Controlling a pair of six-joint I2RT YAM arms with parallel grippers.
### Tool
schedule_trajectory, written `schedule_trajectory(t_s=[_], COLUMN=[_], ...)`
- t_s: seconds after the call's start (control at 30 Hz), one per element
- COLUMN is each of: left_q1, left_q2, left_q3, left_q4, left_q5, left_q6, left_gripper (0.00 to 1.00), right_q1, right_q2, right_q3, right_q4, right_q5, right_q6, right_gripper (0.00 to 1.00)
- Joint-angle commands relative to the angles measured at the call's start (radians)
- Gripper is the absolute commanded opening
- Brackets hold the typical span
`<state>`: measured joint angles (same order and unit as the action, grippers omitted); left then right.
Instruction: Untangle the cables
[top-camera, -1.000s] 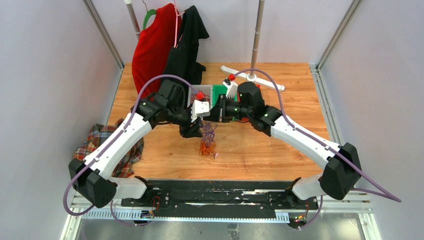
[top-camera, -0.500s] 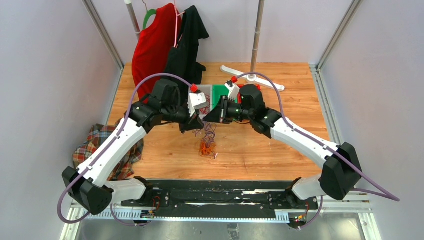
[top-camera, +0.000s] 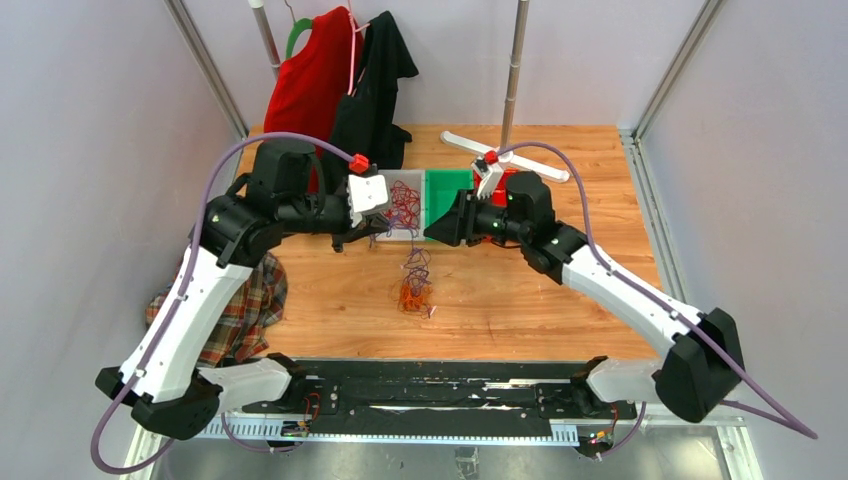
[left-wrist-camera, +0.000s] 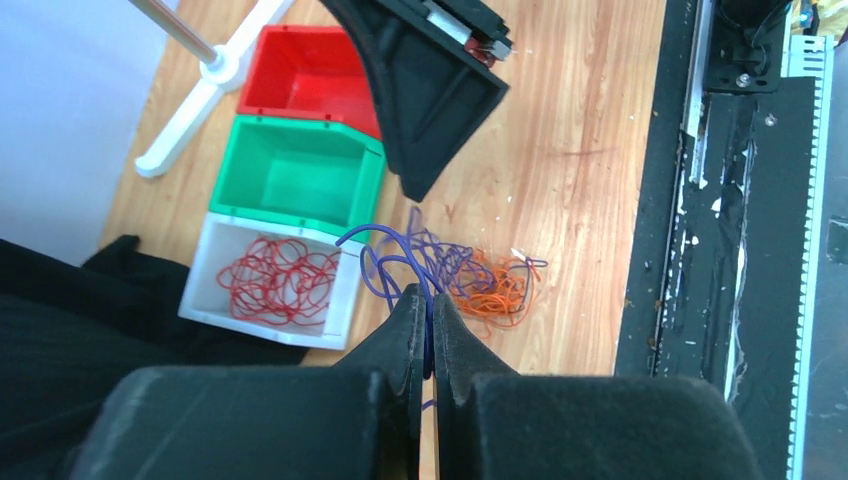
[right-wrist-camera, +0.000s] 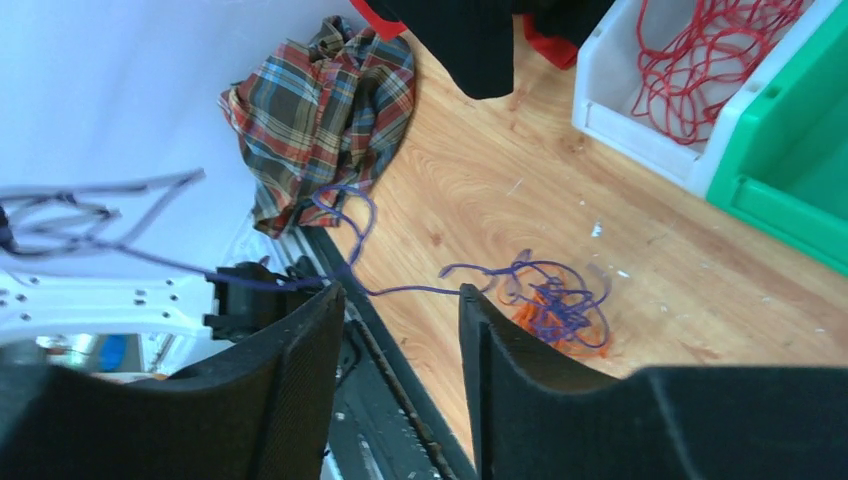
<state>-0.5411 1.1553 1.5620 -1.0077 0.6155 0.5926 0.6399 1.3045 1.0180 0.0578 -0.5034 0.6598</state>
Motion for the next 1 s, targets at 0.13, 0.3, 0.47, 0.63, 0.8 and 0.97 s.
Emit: schedule_trajectory(t_s=[0.13, 0.3, 0.47, 0.63, 0.8, 0.97], left_q1=[-0.008, -0.008, -0.008, -0.008, -0.008, -0.008], left_q2=[0.049, 0.074, 0.089, 0.101, 0.112, 0.146], left_q3=[0.140, 0.204, 0.238, 0.256, 0.300, 0.422], left_q4=[-0.060, -0.060, -0.060, -0.060, -0.059, -0.058], left_q5=[0.034, 0.040, 0.040, 0.073, 0.080, 0.068], left_q6=[0.049, 0.094, 0.150, 0.139, 0.135, 0.141], left_gripper=[0.00, 0.00, 0.01, 0.02, 0.02, 0.00], right_q1=[0.042, 0.088, 0.129, 0.142, 0.148, 0.149], right_q2=[-0.214, -0.209, -0.170, -0.104, -0.024, 0.080], right_q3=[-0.187, -0.190, -0.151, -0.095, -0.057, -0.019], right_q4=[0.338, 0.462, 0.498, 0.512, 0.607, 0.629], right_q5=[0.052, -0.029, -0.048, -0.001, 0.028, 0.049], right_q6=[-0.304, -0.429, -0.524, -0.546, -0.519, -0.466], right_gripper=[0.63, 0.64, 0.64, 0.61, 0.51, 0.27])
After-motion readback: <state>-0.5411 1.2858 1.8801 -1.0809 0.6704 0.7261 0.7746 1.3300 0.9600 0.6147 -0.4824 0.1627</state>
